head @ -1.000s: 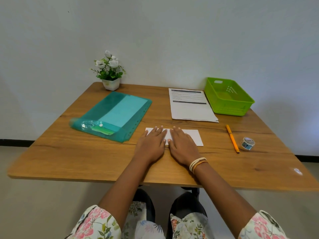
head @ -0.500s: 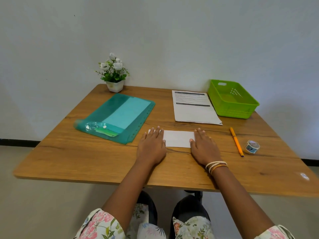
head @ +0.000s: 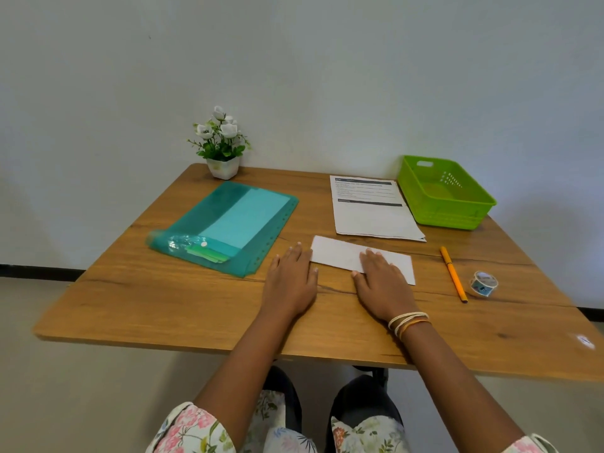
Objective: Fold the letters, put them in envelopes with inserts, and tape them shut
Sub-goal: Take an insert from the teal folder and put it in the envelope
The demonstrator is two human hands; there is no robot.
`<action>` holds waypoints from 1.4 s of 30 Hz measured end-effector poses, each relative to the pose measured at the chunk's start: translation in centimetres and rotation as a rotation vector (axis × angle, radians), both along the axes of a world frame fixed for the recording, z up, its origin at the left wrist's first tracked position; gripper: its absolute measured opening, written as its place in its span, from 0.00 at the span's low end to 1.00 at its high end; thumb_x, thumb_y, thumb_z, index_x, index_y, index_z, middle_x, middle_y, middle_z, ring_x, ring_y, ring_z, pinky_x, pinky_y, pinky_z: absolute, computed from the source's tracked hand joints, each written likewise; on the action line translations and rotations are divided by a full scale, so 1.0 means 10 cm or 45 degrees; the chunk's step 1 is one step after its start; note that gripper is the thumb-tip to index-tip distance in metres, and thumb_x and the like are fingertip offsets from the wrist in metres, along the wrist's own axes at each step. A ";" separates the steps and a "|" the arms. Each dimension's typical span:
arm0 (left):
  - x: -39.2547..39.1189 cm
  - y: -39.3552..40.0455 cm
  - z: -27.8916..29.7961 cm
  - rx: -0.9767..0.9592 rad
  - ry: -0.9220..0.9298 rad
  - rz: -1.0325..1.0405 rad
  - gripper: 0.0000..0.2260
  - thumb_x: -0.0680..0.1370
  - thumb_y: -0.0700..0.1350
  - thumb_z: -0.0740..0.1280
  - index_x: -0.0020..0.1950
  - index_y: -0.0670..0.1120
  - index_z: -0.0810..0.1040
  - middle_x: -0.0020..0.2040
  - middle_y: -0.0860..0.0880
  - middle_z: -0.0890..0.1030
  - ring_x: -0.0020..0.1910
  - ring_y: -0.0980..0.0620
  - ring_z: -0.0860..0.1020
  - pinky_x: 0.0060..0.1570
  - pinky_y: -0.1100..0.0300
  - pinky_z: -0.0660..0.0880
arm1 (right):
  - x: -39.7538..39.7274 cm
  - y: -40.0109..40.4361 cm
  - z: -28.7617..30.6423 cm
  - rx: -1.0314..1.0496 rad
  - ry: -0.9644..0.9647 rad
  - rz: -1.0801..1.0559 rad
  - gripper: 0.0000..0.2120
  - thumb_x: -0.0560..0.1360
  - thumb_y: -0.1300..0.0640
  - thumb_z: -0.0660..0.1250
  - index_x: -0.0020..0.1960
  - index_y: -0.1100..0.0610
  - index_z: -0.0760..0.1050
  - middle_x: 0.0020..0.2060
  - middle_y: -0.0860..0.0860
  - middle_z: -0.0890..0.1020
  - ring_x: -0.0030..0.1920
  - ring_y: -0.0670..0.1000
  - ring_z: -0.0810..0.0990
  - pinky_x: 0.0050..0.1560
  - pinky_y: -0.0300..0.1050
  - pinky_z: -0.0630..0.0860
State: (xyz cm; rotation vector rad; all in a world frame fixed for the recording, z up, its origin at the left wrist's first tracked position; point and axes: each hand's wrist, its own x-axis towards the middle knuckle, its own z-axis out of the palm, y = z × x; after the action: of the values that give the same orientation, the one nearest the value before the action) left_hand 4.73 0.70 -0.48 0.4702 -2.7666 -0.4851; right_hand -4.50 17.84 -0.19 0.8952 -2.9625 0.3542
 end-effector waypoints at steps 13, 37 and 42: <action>0.28 -0.37 0.07 -0.025 0.478 0.090 0.11 0.75 0.41 0.65 0.57 0.44 0.80 0.57 0.48 0.80 0.59 0.51 0.76 0.72 0.50 0.60 | 0.20 -0.38 0.07 -0.230 0.108 0.084 0.25 0.80 0.50 0.56 0.75 0.55 0.60 0.75 0.54 0.63 0.76 0.53 0.57 0.75 0.51 0.55; 0.84 -1.22 0.07 -0.049 0.467 0.597 0.13 0.75 0.39 0.61 0.57 0.43 0.79 0.53 0.46 0.81 0.53 0.47 0.77 0.58 0.50 0.71 | 0.53 -2.16 0.46 -0.054 -0.300 0.465 0.32 0.70 0.50 0.74 0.70 0.55 0.67 0.64 0.56 0.74 0.64 0.57 0.72 0.65 0.53 0.71; 0.83 -1.20 0.05 -0.099 0.474 0.555 0.14 0.77 0.39 0.61 0.61 0.43 0.78 0.63 0.45 0.78 0.65 0.47 0.73 0.71 0.45 0.60 | 0.16 -1.90 0.64 0.168 -0.328 0.478 0.29 0.68 0.60 0.75 0.67 0.51 0.69 0.64 0.54 0.74 0.64 0.56 0.73 0.62 0.47 0.70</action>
State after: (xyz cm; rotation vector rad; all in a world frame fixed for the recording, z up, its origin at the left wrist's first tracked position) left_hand 13.04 -11.28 0.04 0.8424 -2.2319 -0.3178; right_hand -2.87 -1.18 6.24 1.5392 -3.0607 0.3037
